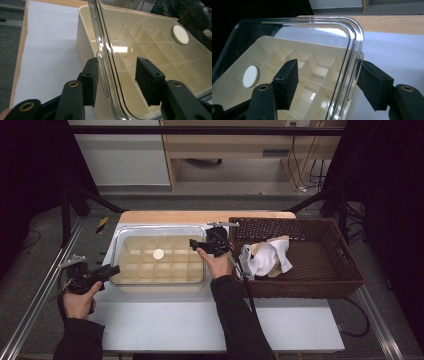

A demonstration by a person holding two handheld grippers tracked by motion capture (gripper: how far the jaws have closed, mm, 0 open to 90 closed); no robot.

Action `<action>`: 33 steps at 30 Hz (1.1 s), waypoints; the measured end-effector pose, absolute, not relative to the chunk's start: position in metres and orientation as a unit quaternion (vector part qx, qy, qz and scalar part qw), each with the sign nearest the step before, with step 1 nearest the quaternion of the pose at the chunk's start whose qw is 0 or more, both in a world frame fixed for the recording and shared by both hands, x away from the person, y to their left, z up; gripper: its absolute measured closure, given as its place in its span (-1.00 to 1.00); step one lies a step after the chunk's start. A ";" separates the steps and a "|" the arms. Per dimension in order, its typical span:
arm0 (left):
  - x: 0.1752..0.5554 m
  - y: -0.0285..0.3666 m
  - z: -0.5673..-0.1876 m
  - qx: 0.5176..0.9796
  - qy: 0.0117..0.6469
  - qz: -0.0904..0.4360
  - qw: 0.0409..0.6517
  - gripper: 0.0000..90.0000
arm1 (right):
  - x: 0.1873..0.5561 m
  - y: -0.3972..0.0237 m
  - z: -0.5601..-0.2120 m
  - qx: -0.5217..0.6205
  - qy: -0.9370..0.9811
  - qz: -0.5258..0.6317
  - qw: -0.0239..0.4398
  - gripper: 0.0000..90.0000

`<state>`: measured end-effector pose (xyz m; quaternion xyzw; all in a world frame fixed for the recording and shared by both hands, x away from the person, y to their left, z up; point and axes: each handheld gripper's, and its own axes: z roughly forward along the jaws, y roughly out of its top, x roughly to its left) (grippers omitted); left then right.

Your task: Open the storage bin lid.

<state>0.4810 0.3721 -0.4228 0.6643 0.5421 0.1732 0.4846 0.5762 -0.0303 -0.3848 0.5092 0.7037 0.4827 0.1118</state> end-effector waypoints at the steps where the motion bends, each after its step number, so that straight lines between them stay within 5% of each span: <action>1: 0.480 0.373 -0.423 0.661 0.543 0.171 0.489 0.23 | 0.574 -0.030 -0.382 0.506 0.703 0.487 0.112 -0.19; 22: 0.449 0.369 -0.412 0.666 0.507 0.205 0.508 0.59 | 0.523 -0.062 -0.345 0.470 0.684 0.545 0.119 0.45; 33: 0.430 0.357 -0.404 0.673 0.482 0.217 0.518 0.61 | 0.485 -0.085 -0.338 0.450 0.684 0.562 0.118 0.63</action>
